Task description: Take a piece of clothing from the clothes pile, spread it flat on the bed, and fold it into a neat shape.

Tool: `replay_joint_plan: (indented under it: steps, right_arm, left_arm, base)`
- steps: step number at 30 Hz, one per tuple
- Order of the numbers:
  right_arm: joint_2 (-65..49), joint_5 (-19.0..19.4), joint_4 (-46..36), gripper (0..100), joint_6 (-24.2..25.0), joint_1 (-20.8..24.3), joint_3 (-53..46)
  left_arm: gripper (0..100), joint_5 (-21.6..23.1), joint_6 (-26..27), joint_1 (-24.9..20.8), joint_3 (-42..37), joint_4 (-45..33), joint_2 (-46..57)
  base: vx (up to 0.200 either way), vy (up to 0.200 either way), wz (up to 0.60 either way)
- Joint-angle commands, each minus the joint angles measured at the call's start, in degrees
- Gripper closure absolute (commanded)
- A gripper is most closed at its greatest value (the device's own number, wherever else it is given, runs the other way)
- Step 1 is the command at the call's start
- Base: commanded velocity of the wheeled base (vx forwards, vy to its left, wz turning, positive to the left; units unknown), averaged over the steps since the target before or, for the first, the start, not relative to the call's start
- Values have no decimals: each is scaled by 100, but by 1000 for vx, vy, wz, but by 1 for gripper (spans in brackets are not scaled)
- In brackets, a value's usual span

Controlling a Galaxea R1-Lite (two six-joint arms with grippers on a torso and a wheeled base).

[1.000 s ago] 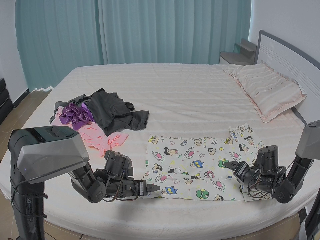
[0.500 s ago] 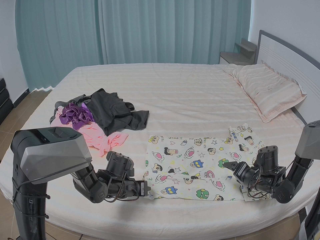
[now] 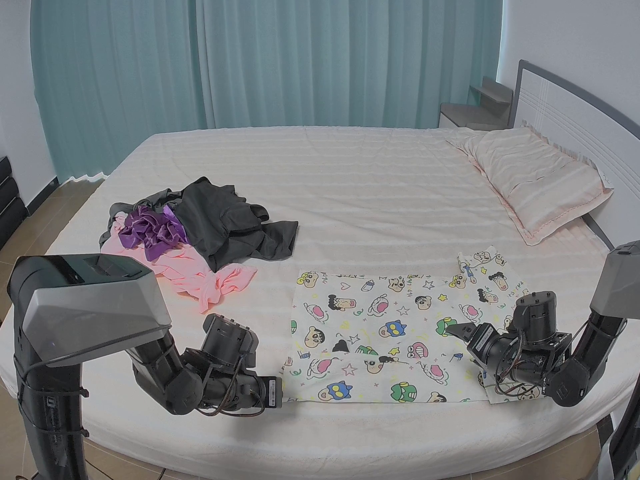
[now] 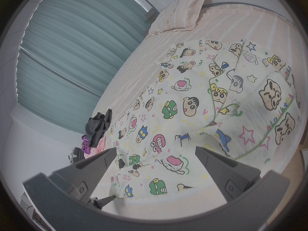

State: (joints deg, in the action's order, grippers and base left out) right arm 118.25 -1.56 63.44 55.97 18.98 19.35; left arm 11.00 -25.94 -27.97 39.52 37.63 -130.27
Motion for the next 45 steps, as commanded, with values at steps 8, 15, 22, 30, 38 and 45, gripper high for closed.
replay_joint_plan:
  steps: [8,15,22,30,38,45]
  right_arm:
    - [5,-2,2,0,2,-8,-1]
    - [-21,-20,2,0,2,-44,-1]
    - [-891,-11,-139,0,-341,-237,131]
    - [-1533,569,-1835,0,-1475,-1107,728]
    - [-1199,1307,-1809,0,-2424,-2461,289]
    - [-970,2397,-1818,0,-3522,-3577,201]
  left_arm:
    - [100,-19,-25,-34,-208,-72,195]
    - [0,-19,-78,-148,-340,-221,256]
    - [0,-106,-324,125,-278,-169,766]
    - [0,-300,-1308,107,574,-116,713]
    - [0,-643,-1335,37,1260,-116,-201]
    - [0,-643,-1326,-183,1409,16,-517]
  base:
    - [0,0,0]
    - [0,0,0]
    - [0,0,0]
    - [0,0,0]
    - [0,0,0]
    - [0,0,0]
